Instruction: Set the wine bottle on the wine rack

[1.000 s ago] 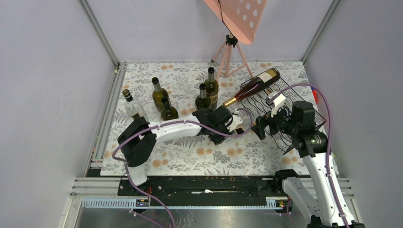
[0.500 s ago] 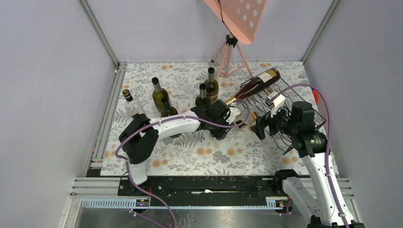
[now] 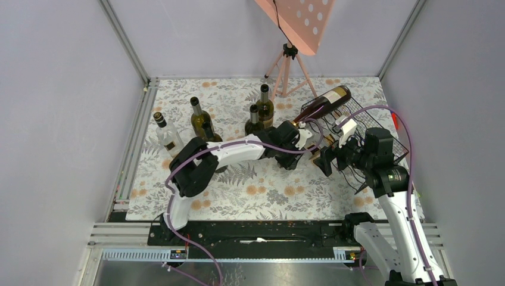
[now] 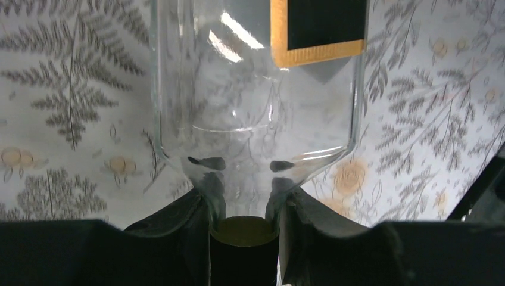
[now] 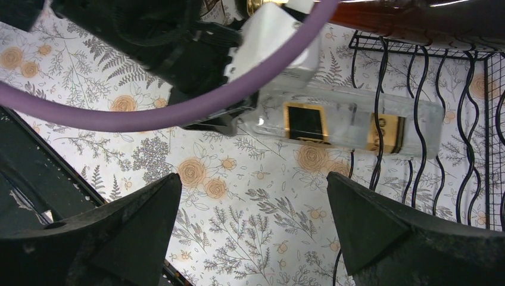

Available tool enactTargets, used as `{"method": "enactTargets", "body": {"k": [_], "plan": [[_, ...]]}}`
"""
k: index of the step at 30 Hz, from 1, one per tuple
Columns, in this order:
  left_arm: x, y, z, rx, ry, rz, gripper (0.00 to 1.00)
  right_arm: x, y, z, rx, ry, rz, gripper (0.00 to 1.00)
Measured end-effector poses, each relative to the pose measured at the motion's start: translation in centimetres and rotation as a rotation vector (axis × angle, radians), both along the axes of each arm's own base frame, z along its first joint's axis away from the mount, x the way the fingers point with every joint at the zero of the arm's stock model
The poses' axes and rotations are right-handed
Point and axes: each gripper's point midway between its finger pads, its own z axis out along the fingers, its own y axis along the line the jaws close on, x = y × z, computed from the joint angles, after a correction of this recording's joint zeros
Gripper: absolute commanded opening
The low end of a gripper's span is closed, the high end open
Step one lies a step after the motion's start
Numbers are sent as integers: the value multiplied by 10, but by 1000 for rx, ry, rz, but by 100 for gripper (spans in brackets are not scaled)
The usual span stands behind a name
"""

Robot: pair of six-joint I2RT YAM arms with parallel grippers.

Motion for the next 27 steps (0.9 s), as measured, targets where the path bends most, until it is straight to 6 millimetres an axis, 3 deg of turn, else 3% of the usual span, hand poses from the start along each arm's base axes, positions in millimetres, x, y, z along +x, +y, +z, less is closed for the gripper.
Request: {"method": "enactTargets", "body": {"k": [10, 17, 27], "plan": [[29, -43, -10, -42, -11, 5, 0, -2, -3, 3, 2, -21, -14, 100], [37, -56, -24, -45, -17, -11, 0, 1, -15, 7, 22, -21, -87, 100], [51, -76, -21, -81, -42, -23, 2, 3, -19, 7, 33, -13, -121, 100]]}}
